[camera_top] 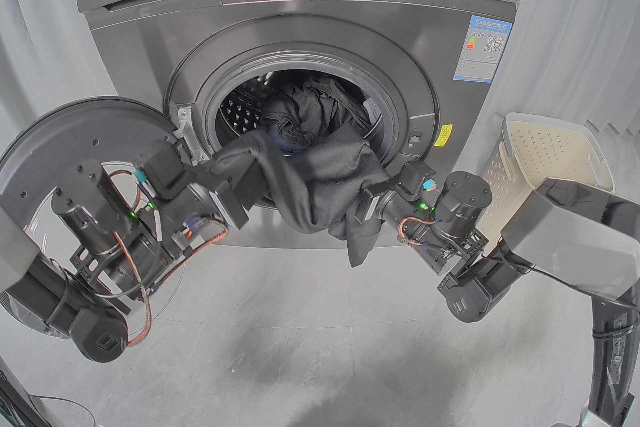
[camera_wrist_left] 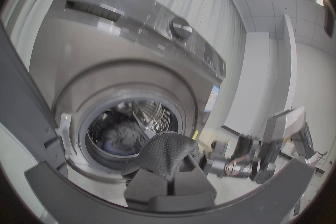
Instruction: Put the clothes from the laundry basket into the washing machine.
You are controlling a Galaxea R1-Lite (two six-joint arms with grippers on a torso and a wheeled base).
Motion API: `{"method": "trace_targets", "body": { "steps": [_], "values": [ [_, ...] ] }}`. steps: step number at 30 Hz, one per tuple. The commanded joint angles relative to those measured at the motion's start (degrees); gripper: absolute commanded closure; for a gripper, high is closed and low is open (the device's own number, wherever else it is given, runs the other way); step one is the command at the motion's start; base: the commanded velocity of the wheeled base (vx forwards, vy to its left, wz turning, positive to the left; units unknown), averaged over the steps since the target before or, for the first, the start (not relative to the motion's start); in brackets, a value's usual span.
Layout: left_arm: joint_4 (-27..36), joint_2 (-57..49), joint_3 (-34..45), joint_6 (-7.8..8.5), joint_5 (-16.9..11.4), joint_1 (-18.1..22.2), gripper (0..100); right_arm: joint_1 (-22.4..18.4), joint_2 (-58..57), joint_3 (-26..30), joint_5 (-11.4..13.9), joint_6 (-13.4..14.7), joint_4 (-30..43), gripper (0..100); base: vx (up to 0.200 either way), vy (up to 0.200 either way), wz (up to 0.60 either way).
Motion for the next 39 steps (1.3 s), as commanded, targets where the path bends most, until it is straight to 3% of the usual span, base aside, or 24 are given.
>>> {"method": "trace_targets", "body": {
  "steps": [1, 13, 14, 21, 26, 30, 34, 39],
  "values": [
    [-0.59, 5.66, 3.16, 0.03, -1.53, 0.73, 100, 0.61, -4.37, 0.70, -0.08, 0.21, -0.10, 100, 0.000, 0.000, 0.00],
    [-0.68, 10.14, 3.86, 0.20, -1.79, 1.78, 100, 2.28, -5.61, 2.10, -0.26, 0.82, -0.19, 100, 0.000, 0.000, 0.00],
    [-0.68, 10.14, 3.95, 0.20, -1.79, 1.96, 0, 2.37, -5.61, 2.10, -0.26, 0.82, -0.19, 100, 0.000, 0.000, 0.00],
    [-0.68, 10.67, 6.15, 0.20, -2.14, 2.66, 0, 2.19, -6.31, 2.01, -0.26, 0.74, -0.10, 100, 0.000, 0.000, 0.00],
    [-0.76, 12.43, 19.68, 3.54, -3.81, 2.05, 0, 1.75, -6.75, 1.13, -0.26, 0.65, 0.16, 100, 0.000, 0.000, 0.00],
    [-0.85, 13.48, 23.11, 5.04, -4.69, 0.82, 0, 1.67, -6.57, 0.34, -0.17, 0.65, 0.34, 100, 0.000, 0.000, 0.00],
    [-0.85, 13.48, 19.95, 5.13, -4.78, -1.29, 0, 2.46, -6.66, 0.43, -0.26, 0.74, 0.16, 100, 0.000, 0.000, 0.00],
    [-0.85, 14.27, 10.28, 4.42, -4.43, -2.52, 0, 3.42, -6.66, 0.61, -0.26, 0.74, 0.34, 100, 0.000, 0.000, 0.00]
  ]
}}
